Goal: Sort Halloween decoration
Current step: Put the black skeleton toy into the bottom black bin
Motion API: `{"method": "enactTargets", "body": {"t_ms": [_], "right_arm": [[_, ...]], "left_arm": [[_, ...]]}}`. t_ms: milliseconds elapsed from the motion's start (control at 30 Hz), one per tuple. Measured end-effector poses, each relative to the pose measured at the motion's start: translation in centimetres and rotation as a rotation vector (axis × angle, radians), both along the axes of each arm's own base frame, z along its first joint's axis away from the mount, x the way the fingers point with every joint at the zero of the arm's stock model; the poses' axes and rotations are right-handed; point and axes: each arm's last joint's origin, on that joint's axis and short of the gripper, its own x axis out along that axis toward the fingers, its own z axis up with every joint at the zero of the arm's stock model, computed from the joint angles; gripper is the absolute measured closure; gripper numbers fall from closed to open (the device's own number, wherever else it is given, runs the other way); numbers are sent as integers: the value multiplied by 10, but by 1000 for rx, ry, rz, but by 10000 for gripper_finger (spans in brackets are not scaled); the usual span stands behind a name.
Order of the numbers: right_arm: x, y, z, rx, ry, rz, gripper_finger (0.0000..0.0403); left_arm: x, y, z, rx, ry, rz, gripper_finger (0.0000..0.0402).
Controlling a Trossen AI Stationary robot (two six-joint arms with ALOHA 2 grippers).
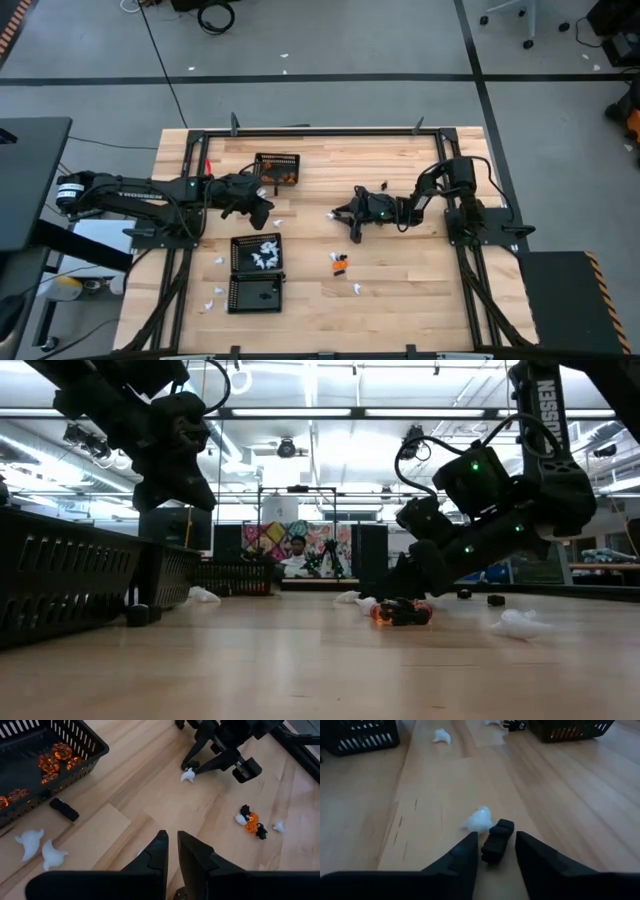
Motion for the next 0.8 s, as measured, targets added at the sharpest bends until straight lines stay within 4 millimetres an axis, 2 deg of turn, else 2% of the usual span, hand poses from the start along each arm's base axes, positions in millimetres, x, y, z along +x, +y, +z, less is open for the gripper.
{"method": "enactTargets", "body": {"t_ms": [367, 567, 800], "right_arm": [[0, 0, 0, 10, -1, 25, 365], [2, 9, 13, 34, 11, 103, 365], [25, 22, 42, 7, 0, 189, 361]], "left_arm": [[0, 0, 0, -5, -1, 4, 351], [0, 0, 2, -8, 1, 9, 351], [1, 4, 13, 20, 23, 2, 351]]}}
